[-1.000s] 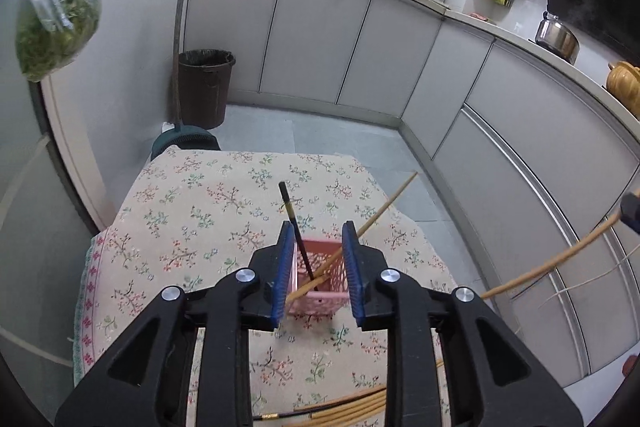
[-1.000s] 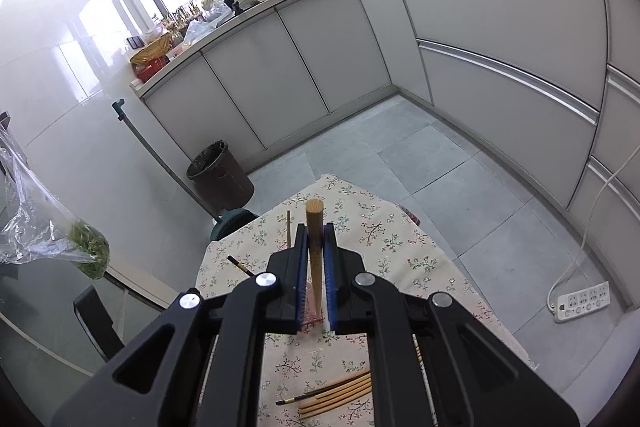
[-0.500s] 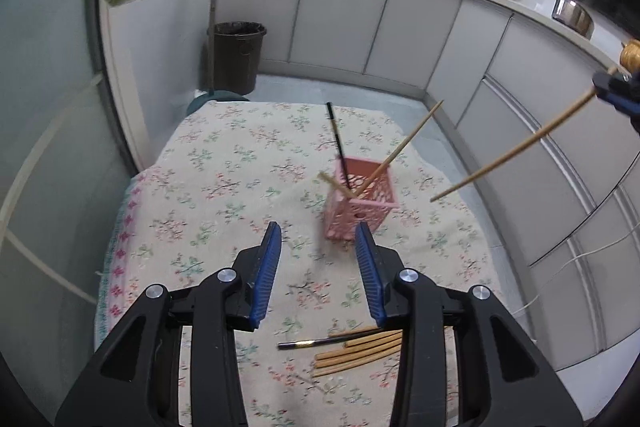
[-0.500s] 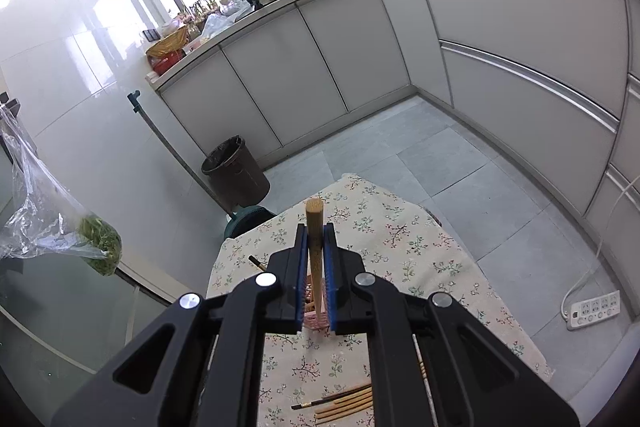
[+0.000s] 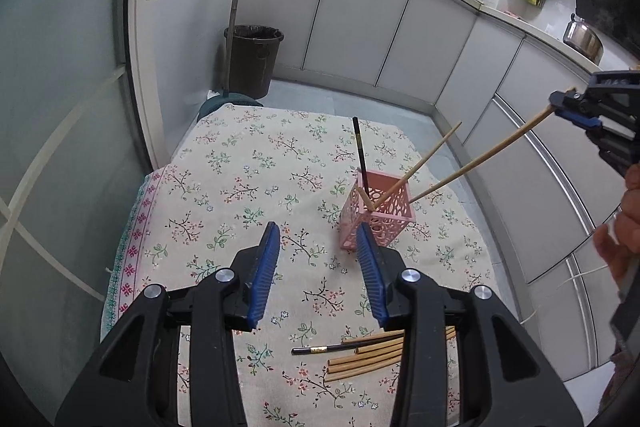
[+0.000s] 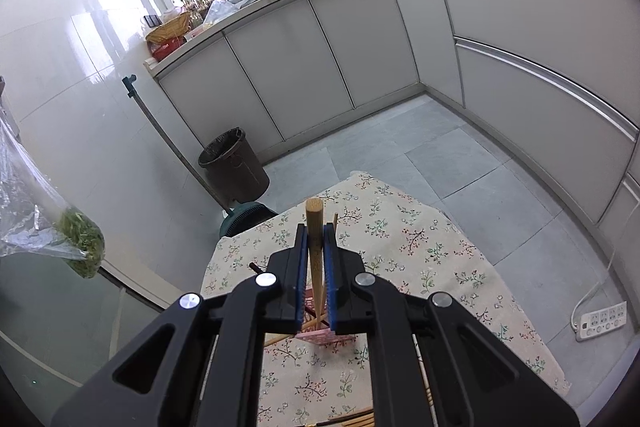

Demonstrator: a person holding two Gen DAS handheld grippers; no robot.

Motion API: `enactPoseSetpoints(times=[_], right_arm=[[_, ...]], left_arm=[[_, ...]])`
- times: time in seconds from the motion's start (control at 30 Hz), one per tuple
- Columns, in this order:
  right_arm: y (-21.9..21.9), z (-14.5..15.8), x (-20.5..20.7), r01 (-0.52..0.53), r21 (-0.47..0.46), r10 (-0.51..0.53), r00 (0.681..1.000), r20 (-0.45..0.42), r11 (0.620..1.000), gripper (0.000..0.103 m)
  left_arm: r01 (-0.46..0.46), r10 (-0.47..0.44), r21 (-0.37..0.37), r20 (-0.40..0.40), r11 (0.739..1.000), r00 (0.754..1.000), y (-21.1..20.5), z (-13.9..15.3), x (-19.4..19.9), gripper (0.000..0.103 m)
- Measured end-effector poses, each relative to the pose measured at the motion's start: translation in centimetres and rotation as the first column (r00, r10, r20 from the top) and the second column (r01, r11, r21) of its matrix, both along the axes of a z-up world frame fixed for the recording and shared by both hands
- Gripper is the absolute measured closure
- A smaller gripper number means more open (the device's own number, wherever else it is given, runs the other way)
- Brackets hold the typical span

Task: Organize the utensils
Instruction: 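Lower the right tool's bamboo chopstick into the basket and open the right tool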

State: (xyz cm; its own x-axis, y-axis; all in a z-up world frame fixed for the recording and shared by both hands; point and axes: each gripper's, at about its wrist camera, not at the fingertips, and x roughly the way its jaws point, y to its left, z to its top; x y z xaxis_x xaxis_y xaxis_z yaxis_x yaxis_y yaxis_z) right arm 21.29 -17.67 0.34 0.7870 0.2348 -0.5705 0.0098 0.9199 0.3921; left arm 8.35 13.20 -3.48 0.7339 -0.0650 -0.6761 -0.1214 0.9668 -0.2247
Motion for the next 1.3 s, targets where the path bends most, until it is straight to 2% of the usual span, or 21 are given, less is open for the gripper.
enactPoseSetpoints(times=[0.2, 0.43, 0.67, 0.73, 0.87, 1.0, 1.07, 1.2, 1.3], right_arm=[[1.5, -2.6, 1.8, -0.002, -0.025, 0.001, 1.000, -0.017, 1.000, 0.095], [3.1, -5.9, 3.5, -0.043, -0.047, 0.039, 0.996, -0.079, 0.998, 0.092], [3.2, -5.6, 2.3, -0.056, -0.082, 0.051, 0.997, -0.059, 0.995, 0.089], [3.1, -5.3, 1.3, -0.060, -0.092, 0.057, 0.998, -0.038, 0.994, 0.084], [3.1, -5.1, -0.7, -0.058, -0.135, 0.057, 0.998, -0.008, 0.989, 0.083], [2.6, -5.9, -3.2, -0.056, -0.170, 0.057, 0.998, 0.003, 0.984, 0.070], [2.2, -6.3, -4.4, -0.050, -0.185, 0.052, 0.999, 0.009, 0.981, 0.067], [1.4, -7.4, -6.7, -0.029, -0.220, 0.033, 0.999, 0.014, 0.975, 0.051], [0.8, -8.5, -8.2, -0.017, -0.250, 0.017, 1.000, 0.000, 0.968, 0.043]], left_arm=[[0.003, -0.003, -0.002, -0.008, 1.000, 1.000, 0.2, 0.0, 0.2, 0.064], [-0.004, 0.004, -0.011, -0.017, 1.000, 1.000, 0.6, -0.2, 0.4, 0.061], [-0.001, 0.001, -0.015, -0.019, 1.000, 1.000, 0.3, -0.2, 0.5, 0.061], [0.000, 0.000, -0.016, -0.018, 1.000, 1.000, 0.2, -0.2, 0.5, 0.057], [0.004, -0.004, -0.018, -0.009, 1.000, 1.000, -0.1, -0.1, 0.3, 0.053], [0.022, -0.022, -0.026, -0.005, 0.999, 1.000, -0.7, 0.0, 0.1, 0.051], [0.029, -0.029, -0.020, -0.002, 0.999, 1.000, -1.2, 0.1, -0.1, 0.049], [0.057, -0.058, 0.018, 0.026, 0.998, 0.998, -3.0, 0.3, -0.9, 0.037], [0.082, -0.084, 0.052, 0.033, 0.995, 0.996, -4.3, 0.2, -1.3, 0.036]])
